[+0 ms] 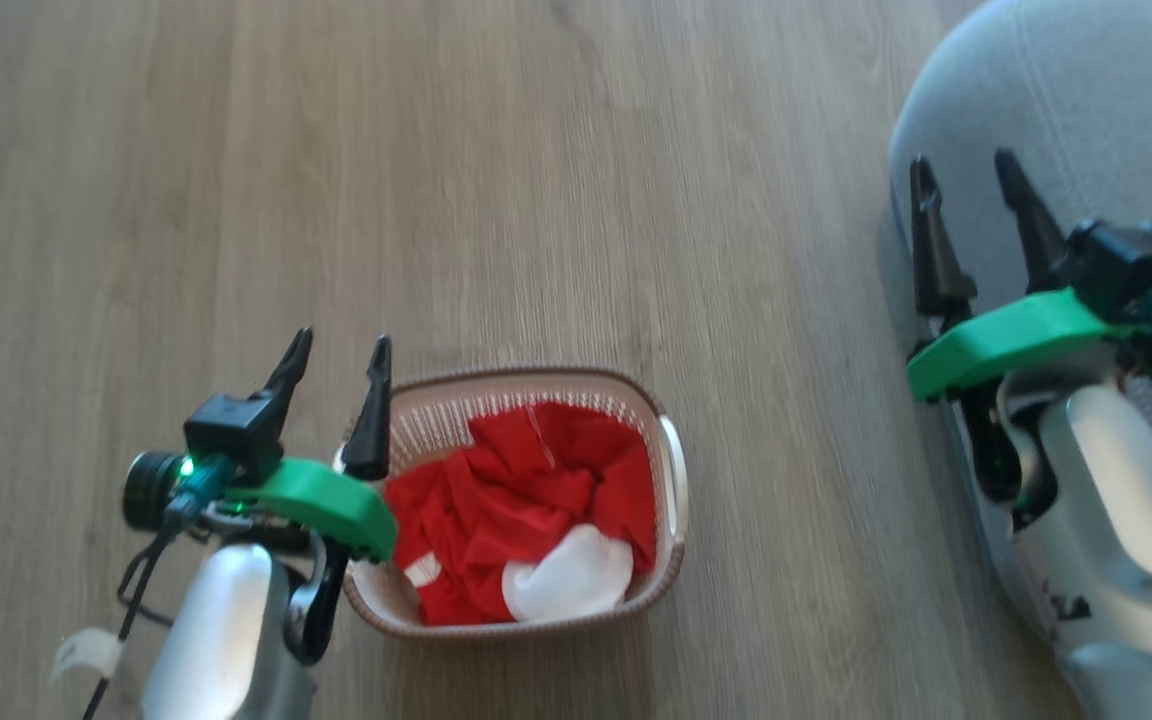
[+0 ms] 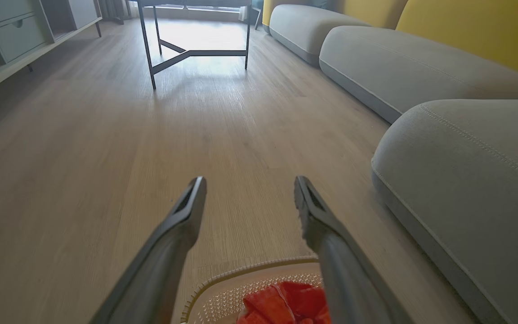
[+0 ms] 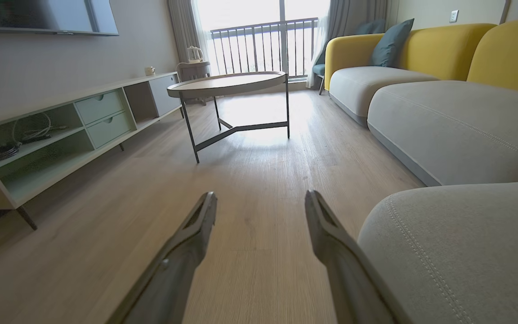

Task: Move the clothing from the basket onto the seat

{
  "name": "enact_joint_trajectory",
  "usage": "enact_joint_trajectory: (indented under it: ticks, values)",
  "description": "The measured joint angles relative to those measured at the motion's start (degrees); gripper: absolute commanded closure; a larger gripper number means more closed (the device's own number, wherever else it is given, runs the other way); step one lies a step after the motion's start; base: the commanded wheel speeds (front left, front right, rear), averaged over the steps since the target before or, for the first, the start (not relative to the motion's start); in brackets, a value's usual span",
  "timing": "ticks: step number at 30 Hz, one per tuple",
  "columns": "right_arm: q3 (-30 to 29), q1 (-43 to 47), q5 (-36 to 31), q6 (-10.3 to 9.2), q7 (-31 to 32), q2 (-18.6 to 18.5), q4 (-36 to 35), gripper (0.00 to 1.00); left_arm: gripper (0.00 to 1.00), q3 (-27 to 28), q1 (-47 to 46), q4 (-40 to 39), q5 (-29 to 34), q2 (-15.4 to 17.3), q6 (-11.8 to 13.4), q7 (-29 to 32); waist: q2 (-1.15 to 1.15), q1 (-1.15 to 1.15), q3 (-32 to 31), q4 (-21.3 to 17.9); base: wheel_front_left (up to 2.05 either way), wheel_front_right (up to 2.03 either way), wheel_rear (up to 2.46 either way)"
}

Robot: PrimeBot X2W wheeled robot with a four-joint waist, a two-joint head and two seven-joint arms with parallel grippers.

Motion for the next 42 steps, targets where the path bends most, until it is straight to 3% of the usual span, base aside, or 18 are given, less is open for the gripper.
enact_joint_trajectory:
  ticks: [18,31,39,42]
  values:
    - [0.2,-14.8,-0.1,0.00,-0.5,-0.1,-9.9,0.00,0.00,-12.9,-14.7,9.0,-0.9,-0.1,0.0,0.0,0.00,0.02,23.8,-4.7,0.00,0.00,0.00]
    - [0.2,-19.0,-0.1,0.00,-0.5,0.0,-12.0,0.00,0.00,-23.2,-27.3,22.8,3.7,0.1,-0.1,-0.2,0.00,0.01,38.1,-8.2,0.00,0.00,0.00]
    - [-0.3,-19.0,-0.1,0.00,-0.5,0.9,-12.3,0.00,0.00,-27.0,-33.8,34.7,8.3,1.4,0.0,-0.3,0.00,0.00,43.3,-11.0,0.00,0.00,0.00]
    - [-0.3,-19.0,-0.1,0.00,-0.5,1.6,-12.6,0.00,0.00,-27.7,-37.2,39.3,9.8,1.8,1.2,-0.3,0.00,0.00,44.7,-12.1,0.00,0.00,0.00]
